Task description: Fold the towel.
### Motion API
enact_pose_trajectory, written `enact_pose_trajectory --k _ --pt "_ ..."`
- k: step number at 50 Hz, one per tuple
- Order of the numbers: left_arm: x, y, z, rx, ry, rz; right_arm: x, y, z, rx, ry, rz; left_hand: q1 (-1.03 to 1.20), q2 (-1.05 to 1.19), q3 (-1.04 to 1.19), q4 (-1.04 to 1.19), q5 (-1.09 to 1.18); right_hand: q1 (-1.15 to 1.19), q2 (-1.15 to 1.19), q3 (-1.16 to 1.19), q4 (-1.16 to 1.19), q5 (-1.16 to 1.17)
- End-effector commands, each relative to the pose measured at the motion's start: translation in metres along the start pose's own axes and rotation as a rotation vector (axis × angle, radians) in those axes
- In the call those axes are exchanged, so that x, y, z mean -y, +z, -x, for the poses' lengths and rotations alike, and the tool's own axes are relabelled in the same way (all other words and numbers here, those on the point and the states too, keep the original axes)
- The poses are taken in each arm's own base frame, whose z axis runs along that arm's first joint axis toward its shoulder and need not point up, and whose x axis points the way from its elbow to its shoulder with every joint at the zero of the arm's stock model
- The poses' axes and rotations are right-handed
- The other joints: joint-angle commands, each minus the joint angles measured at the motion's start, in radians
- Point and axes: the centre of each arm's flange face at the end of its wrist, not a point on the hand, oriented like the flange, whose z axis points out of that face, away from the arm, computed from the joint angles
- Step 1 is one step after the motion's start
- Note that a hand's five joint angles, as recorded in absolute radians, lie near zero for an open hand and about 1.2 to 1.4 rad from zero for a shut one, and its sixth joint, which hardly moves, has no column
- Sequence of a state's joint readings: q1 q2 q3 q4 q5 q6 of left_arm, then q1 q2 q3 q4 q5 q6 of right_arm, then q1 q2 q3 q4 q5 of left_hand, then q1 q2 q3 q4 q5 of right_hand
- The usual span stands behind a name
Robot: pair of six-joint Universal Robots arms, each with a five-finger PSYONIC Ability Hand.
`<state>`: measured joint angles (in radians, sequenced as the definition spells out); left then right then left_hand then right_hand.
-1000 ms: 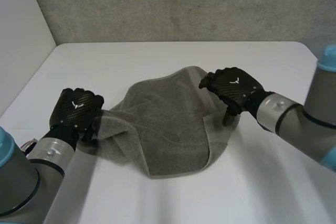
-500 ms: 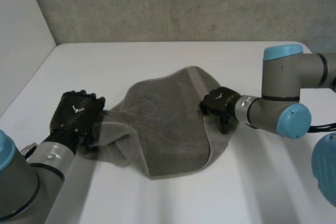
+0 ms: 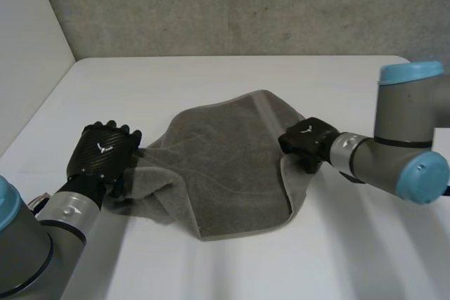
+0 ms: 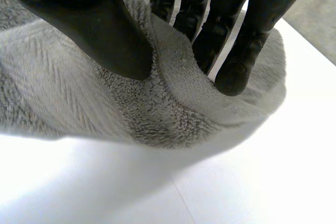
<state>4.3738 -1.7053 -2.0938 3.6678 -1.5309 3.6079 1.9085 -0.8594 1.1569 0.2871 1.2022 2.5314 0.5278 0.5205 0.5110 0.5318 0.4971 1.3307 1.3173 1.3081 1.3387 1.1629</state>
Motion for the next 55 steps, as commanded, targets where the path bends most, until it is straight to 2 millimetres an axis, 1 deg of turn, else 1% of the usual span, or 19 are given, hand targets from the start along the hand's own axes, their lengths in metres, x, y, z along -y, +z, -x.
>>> enact_pose_trajectory --k 1,2,4,5,6,8,11,13,19,21,22,24,29,34,36,37,38,48,55 --pt "-0.002 -0.001 -0.001 -0.005 0.0 0.009 -0.015 -0.027 -0.041 -0.116 0.148 -0.073 -0.123 -0.116 -0.107 -0.127 -0.267 0.066 0.079 0.088 0.058 0.059" --pt "-0.002 -0.001 -0.001 -0.005 0.0 0.009 -0.015 -0.027 -0.041 -0.116 0.148 -0.073 -0.123 -0.116 -0.107 -0.127 -0.267 0.066 0.079 0.088 0.058 0.059" --pt "-0.003 -0.001 -0.002 -0.005 0.0 0.01 -0.019 -0.032 -0.046 -0.137 0.209 -0.095 -0.121 -0.113 -0.104 -0.125 -0.264 0.066 0.079 0.088 0.058 0.059" --pt "-0.002 -0.001 -0.001 -0.005 0.0 0.009 -0.022 -0.039 -0.051 -0.169 0.278 -0.122 -0.121 -0.113 -0.104 -0.125 -0.264 0.066 0.079 0.088 0.058 0.059" --pt "-0.003 -0.002 -0.002 -0.007 0.0 0.011 -0.022 -0.039 -0.051 -0.17 0.279 -0.122 -0.121 -0.113 -0.104 -0.125 -0.264 0.066 0.079 0.088 0.058 0.059" --pt "-0.003 -0.003 -0.003 -0.01 0.0 0.013 -0.031 -0.053 -0.059 -0.235 0.396 -0.177 -0.121 -0.113 -0.104 -0.125 -0.264 0.066 0.079 0.088 0.058 0.059" --pt "-0.004 -0.004 -0.004 -0.015 0.0 0.015 -0.037 -0.058 -0.06 -0.253 0.431 -0.191 -0.118 -0.11 -0.101 -0.122 -0.261 0.066 0.079 0.088 0.058 0.059" --pt "-0.005 -0.004 -0.005 -0.018 0.0 0.017 -0.049 -0.064 -0.057 -0.275 0.466 -0.199 -0.103 -0.096 -0.086 -0.107 -0.247 0.066 0.079 0.088 0.058 0.059" --pt "-0.005 -0.003 -0.004 -0.012 0.001 0.019 -0.057 -0.064 -0.051 -0.284 0.463 -0.203 -0.071 -0.063 -0.054 -0.075 -0.214 0.066 0.079 0.088 0.058 0.059" --pt "-0.005 -0.004 -0.003 -0.01 0.001 0.018 -0.057 -0.064 -0.053 -0.288 0.461 -0.21 0.084 0.091 0.101 0.08 -0.06 0.066 0.079 0.088 0.058 0.059" --pt "-0.005 -0.004 -0.003 -0.01 0.001 0.018 -0.057 -0.063 -0.053 -0.288 0.464 -0.211 0.085 0.092 0.102 0.081 -0.059 0.066 0.079 0.088 0.058 0.059" --pt "-0.005 -0.004 -0.003 -0.011 0.001 0.017 -0.057 -0.063 -0.053 -0.29 0.465 -0.21 0.31 0.317 0.327 0.306 0.166 0.066 0.079 0.088 0.058 0.059" --pt "-0.005 -0.004 -0.004 -0.014 0.0 0.02 -0.059 -0.064 -0.051 -0.287 0.467 -0.204 0.376 0.383 0.392 0.372 0.232 0.066 0.079 0.088 0.058 0.059" --pt "-0.007 -0.004 -0.006 -0.023 0.0 0.024 -0.06 -0.063 -0.049 -0.284 0.471 -0.199 0.525 0.533 0.542 0.521 0.382 0.066 0.079 0.088 0.058 0.059" --pt "-0.008 -0.005 -0.008 -0.028 0.0 0.028 -0.061 -0.063 -0.049 -0.285 0.472 -0.198 0.724 0.731 0.741 0.72 0.58 0.066 0.079 0.088 0.058 0.059" --pt "-0.008 -0.005 -0.008 -0.028 0.0 0.028 -0.061 -0.063 -0.049 -0.285 0.472 -0.198 0.725 0.732 0.742 0.721 0.581 0.066 0.079 0.088 0.058 0.059" --pt "-0.007 -0.005 -0.009 -0.031 0.001 0.026 -0.061 -0.063 -0.049 -0.285 0.47 -0.2 0.859 0.866 0.875 0.855 0.715 0.066 0.079 0.088 0.058 0.059" --pt "-0.001 -0.006 -0.006 -0.022 0.0 0.002 -0.061 -0.062 -0.051 -0.3 0.457 -0.211 0.868 0.876 0.885 0.864 0.725 0.066 0.079 0.088 0.058 0.059" --pt "0.018 -0.005 0.01 0.046 -0.012 -0.084 -0.062 -0.062 -0.055 -0.315 0.451 -0.222 0.868 0.876 0.885 0.864 0.725 0.066 0.079 0.088 0.058 0.059"
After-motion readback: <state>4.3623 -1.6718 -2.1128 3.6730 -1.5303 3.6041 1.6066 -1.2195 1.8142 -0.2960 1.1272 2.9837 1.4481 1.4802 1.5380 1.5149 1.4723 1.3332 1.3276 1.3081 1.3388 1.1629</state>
